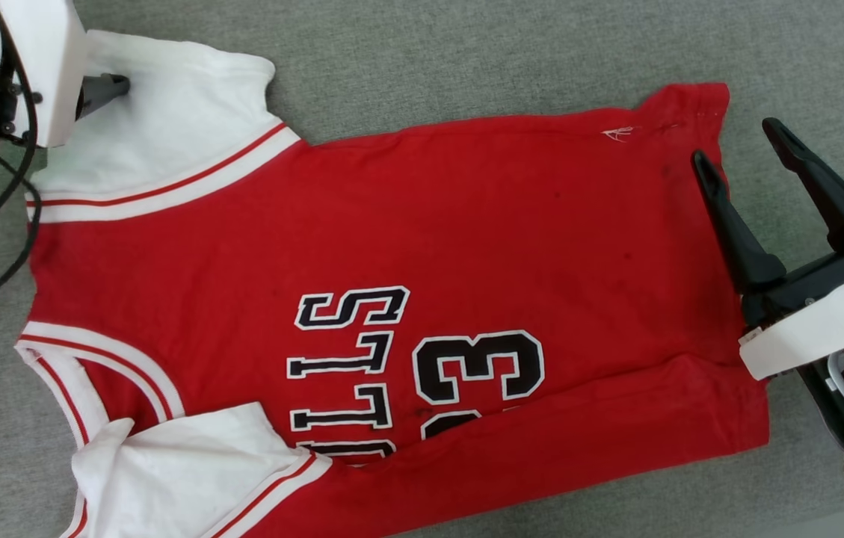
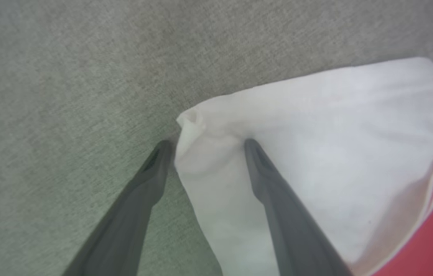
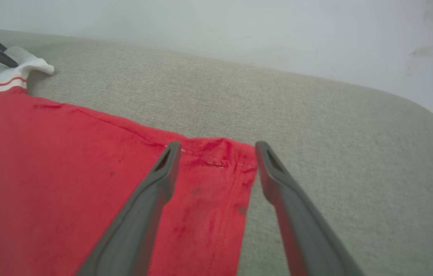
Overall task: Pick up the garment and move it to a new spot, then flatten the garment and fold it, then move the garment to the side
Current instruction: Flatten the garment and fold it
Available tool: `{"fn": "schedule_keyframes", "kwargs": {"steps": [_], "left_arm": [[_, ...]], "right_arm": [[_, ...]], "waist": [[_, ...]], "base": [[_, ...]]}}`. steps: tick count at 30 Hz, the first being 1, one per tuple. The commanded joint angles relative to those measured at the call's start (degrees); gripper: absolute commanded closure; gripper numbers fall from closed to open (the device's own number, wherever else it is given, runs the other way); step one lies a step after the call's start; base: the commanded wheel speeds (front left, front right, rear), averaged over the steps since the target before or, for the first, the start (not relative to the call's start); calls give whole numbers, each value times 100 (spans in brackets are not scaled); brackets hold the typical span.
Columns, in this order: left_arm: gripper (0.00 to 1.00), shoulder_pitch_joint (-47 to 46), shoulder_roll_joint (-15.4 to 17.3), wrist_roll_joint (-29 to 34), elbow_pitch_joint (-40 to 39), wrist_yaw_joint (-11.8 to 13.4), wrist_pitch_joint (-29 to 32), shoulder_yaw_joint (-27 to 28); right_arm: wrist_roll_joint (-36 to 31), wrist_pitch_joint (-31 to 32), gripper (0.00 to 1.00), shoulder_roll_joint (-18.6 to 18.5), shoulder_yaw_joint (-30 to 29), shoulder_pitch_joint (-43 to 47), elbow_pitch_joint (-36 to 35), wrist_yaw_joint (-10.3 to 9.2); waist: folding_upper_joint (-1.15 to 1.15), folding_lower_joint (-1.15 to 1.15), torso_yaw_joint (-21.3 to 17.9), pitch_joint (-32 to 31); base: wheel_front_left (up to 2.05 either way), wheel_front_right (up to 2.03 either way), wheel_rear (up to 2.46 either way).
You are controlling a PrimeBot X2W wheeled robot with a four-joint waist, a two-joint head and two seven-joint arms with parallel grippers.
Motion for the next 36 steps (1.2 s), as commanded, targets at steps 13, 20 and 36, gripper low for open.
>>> {"fn": "schedule_keyframes", "kwargs": {"steps": [13, 20, 36], "left_arm": [[100, 215, -110, 126, -40, -120, -244, -351], [100, 237, -143, 227, -350, -131, -617, -644], [100, -164, -263, 143, -1173, -133, -1267, -1211]], "right_arm": [[6, 218, 0, -360, -84, -533, 132, -4], [486, 1848, 0, -1477, 684, -1393, 206, -4], [2228, 5426, 0, -2174, 2236, -3203, 1691, -4]], "waist": [[0, -1, 149, -430], [0, -1, 394, -839], [0, -1, 921, -757]], "base": [[0, 0, 0], [0, 0, 0], [0, 0, 0]]}}
